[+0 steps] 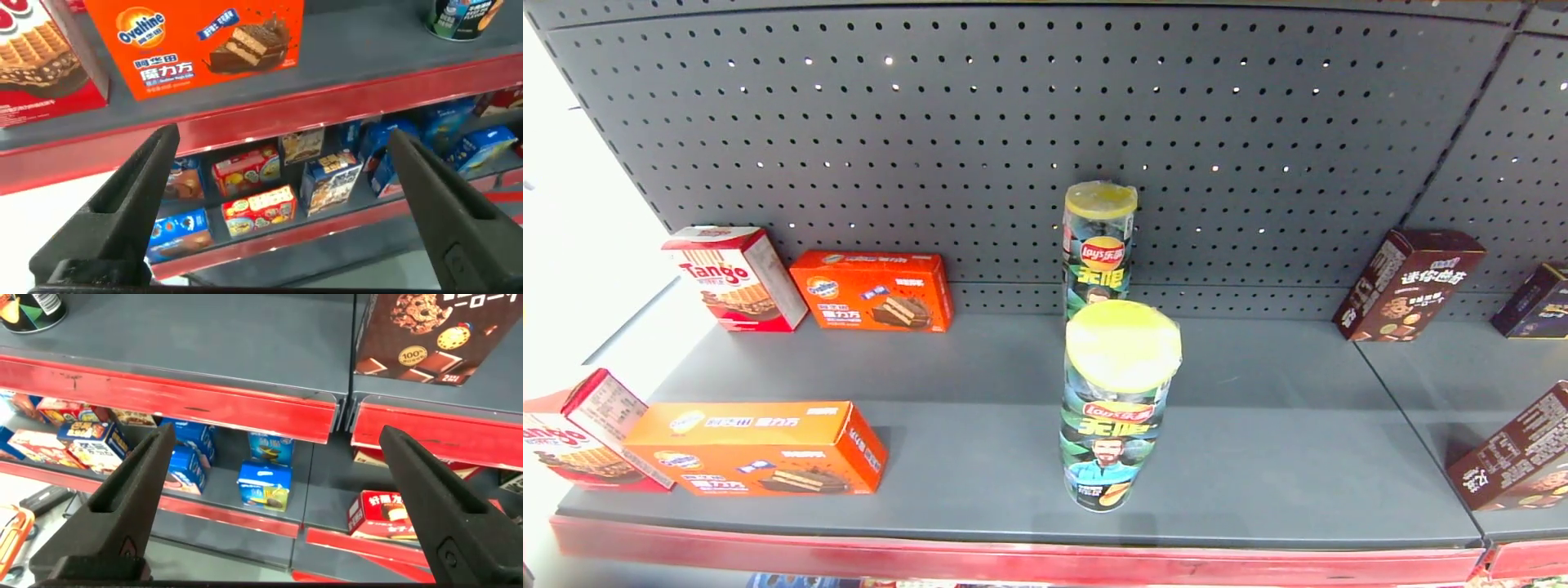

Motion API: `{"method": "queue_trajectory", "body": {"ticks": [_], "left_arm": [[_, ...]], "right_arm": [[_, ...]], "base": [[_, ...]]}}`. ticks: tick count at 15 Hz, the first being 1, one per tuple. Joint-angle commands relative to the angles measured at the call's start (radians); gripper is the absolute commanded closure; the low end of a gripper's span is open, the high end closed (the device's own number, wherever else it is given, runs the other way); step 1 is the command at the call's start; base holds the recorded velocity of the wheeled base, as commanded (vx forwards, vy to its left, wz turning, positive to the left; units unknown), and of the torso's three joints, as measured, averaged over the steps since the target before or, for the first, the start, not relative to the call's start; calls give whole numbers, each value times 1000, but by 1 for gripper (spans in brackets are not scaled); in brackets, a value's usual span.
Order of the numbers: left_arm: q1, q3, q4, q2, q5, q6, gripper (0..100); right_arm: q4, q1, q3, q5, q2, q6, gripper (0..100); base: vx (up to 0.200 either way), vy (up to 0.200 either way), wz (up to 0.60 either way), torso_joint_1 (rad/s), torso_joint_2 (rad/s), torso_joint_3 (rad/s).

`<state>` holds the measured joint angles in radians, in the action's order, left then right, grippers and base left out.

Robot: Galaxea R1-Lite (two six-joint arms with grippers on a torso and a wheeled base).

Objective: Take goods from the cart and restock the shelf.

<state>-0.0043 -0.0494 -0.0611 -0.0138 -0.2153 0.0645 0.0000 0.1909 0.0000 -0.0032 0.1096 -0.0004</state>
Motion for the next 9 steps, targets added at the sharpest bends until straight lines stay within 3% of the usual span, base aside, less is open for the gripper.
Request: {"method": "queue_trajectory", "body": {"ticks": [1,2,4,5,7,9], "left_arm": [[1,8,17,2,93,1,0],[3,40,38,2,186,21,0],[3,49,58,2,205,14,0],[3,49,58,2,182,6,0],[3,49,58,2,177,-37,0],[3,49,58,2,179,-43,0]], "right_arm": [[0,1,0,0,4,0,0],[0,-1,0,0,4,-1,0],[0,1,0,0,2,-1,0],[0,1,0,0,2,0,0],[0,1,0,0,4,0,0],[0,1,0,0,2,0,0]], "base": [[0,0,0,0,0,0],[0,0,0,0,0,0],[0,0,0,0,0,0],[0,0,0,0,0,0],[0,0,0,0,0,0],[0,0,0,0,0,0]]}}
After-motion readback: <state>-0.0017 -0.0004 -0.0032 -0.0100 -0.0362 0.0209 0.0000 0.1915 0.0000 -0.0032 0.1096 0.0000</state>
